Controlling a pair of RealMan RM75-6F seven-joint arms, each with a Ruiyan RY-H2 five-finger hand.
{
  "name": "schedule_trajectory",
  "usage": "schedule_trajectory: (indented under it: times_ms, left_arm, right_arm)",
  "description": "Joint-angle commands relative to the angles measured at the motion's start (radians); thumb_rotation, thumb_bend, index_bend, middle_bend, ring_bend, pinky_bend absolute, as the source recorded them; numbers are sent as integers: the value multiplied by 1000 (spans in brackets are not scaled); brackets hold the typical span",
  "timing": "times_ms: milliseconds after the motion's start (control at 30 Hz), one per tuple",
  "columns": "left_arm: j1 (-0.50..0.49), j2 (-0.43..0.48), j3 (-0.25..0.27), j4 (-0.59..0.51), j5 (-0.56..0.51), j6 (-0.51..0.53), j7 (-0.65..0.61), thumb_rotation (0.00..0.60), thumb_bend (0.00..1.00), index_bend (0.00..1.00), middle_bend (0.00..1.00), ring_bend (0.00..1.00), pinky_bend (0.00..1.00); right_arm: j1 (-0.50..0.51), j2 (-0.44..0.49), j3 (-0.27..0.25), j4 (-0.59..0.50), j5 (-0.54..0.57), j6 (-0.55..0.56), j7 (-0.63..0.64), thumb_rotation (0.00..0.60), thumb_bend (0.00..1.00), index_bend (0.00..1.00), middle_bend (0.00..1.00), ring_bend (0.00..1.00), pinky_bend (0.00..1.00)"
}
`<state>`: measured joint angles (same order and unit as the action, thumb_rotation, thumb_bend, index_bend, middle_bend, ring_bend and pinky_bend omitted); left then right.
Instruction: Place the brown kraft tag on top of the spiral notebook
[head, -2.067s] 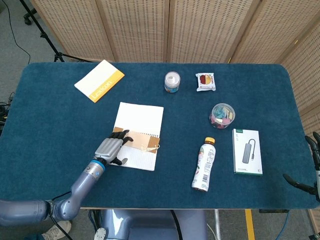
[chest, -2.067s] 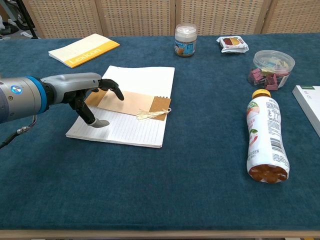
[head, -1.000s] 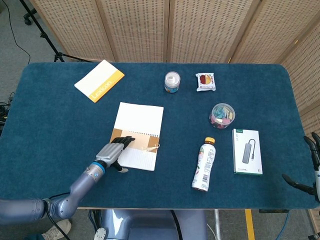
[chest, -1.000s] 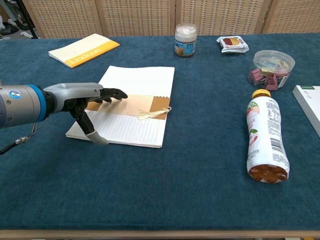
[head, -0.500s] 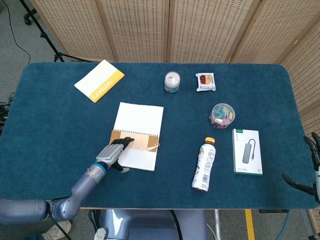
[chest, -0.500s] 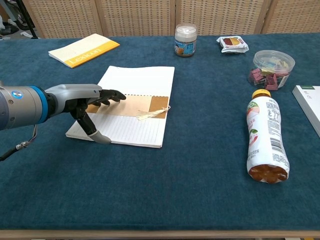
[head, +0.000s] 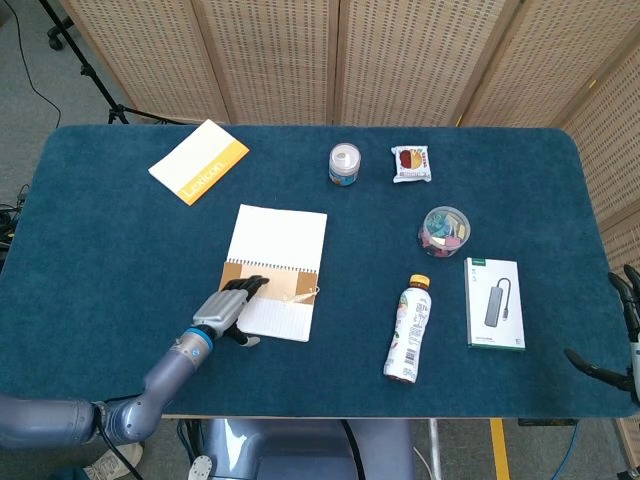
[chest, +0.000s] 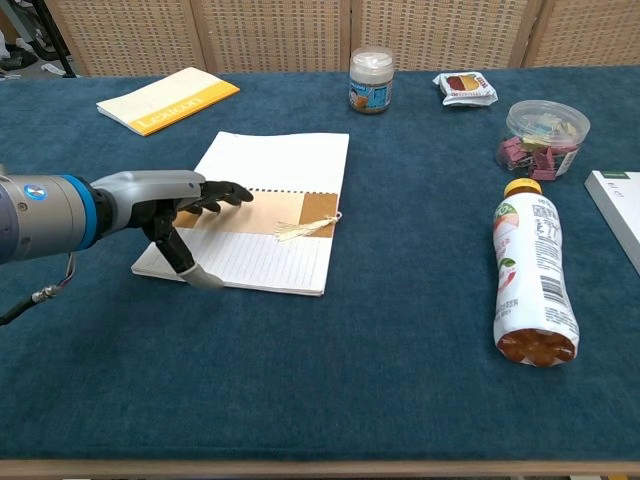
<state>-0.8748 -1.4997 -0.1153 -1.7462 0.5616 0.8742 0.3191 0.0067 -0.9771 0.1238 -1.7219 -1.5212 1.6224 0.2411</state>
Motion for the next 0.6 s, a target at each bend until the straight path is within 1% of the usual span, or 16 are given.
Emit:
schedule_trajectory:
  times_ms: [33,267,600]
  left_arm:
    - [-4,-1,1,-3,-5,-1,2,600,205,0,0,0,0]
    - [-11,-3,4,-10,-15,18,16,600,206,0,0,0,0]
    - [-22,4,17,-19,-40,17,37,600,206,0,0,0,0]
  right_arm:
    - [0,0,0,0,1,0,1,600,28,0,0,0,0]
    - [0,2,0,0,1,-1,4,600,28,0,0,0,0]
    - [-2,3,0,-1,0,2,4,600,28,0,0,0,0]
